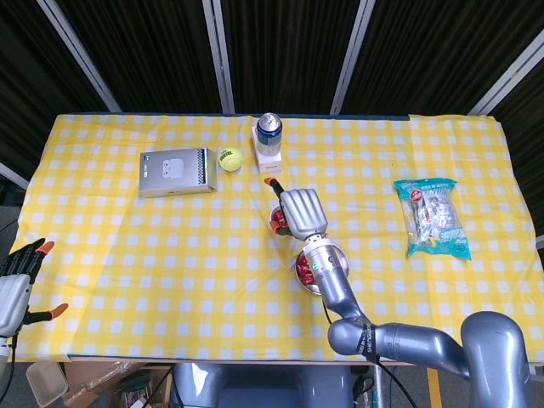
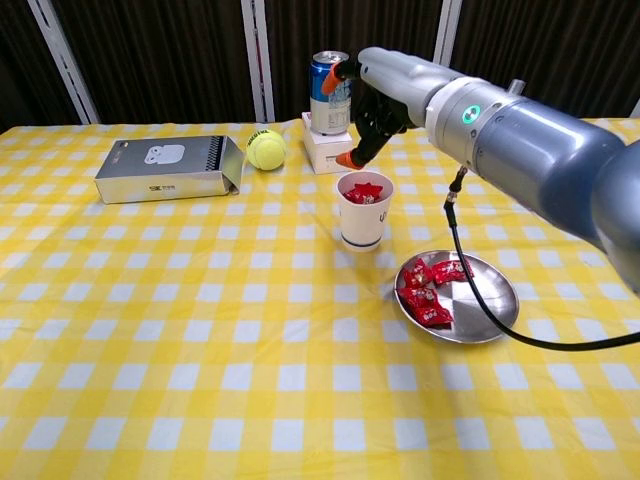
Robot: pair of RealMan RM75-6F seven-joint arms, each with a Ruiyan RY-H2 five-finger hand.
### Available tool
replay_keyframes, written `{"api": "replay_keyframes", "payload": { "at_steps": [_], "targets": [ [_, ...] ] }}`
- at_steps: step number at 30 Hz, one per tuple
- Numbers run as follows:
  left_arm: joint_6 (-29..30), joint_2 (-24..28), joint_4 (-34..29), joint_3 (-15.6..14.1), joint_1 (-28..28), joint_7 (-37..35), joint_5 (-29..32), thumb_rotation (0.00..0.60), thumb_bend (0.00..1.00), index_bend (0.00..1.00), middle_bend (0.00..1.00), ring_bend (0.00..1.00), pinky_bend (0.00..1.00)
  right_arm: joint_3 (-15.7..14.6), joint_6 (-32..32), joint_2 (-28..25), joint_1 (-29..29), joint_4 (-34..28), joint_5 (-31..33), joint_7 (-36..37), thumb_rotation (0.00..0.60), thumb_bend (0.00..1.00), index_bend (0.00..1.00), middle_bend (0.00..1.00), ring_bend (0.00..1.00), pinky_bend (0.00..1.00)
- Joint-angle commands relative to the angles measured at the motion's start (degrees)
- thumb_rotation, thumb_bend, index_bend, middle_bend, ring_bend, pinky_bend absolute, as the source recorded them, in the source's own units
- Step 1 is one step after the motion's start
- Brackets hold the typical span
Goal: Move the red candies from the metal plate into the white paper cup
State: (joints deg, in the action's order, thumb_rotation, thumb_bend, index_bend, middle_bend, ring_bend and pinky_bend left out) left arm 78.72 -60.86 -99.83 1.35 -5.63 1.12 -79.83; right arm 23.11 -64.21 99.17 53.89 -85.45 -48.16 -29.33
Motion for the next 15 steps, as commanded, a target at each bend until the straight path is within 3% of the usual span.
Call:
{"api": "replay_keyframes", "payload": {
  "at_steps": [1, 7, 10, 15],
  "targets": [
    [0.1, 0.0, 0.0, 0.0, 0.0, 0.0, -0.1, 0.600, 0.03, 0.00, 0.00, 0.00, 0.00, -0.2, -1.4, -1.9, -1.0, -3.3, -1.0, -0.2, 0.600, 0.31, 0.20, 0.76, 0.87, 1.00],
    [0.5, -0.1, 0.2, 0.0, 0.2, -0.2, -0.3, 0.600, 0.03, 0.00, 0.00, 0.00, 0.00, -4.6, -4.0, -7.6, -5.0, -13.5, 0.9, -4.9, 0.600, 0.31, 0.24, 0.76, 0.88, 1.00],
    [0.7, -0.1, 0.4, 0.0, 0.3, -0.2, -0.6, 0.600, 0.03, 0.00, 0.00, 0.00, 0.00, -8.5, -5.5, -10.9, -7.7, -19.5, 2.7, -7.5, 0.600, 0.31, 0.28, 0.76, 0.89, 1.00],
    [1.3, -0.3, 0.6, -0.1, 0.4, 0.1, -1.3, 0.600, 0.03, 0.00, 0.00, 0.00, 0.00, -14.8, -6.9, -12.4, -11.0, -23.0, 1.2, -8.5, 0.600, 0.31, 0.37, 0.76, 0.90, 1.00]
  ]
}}
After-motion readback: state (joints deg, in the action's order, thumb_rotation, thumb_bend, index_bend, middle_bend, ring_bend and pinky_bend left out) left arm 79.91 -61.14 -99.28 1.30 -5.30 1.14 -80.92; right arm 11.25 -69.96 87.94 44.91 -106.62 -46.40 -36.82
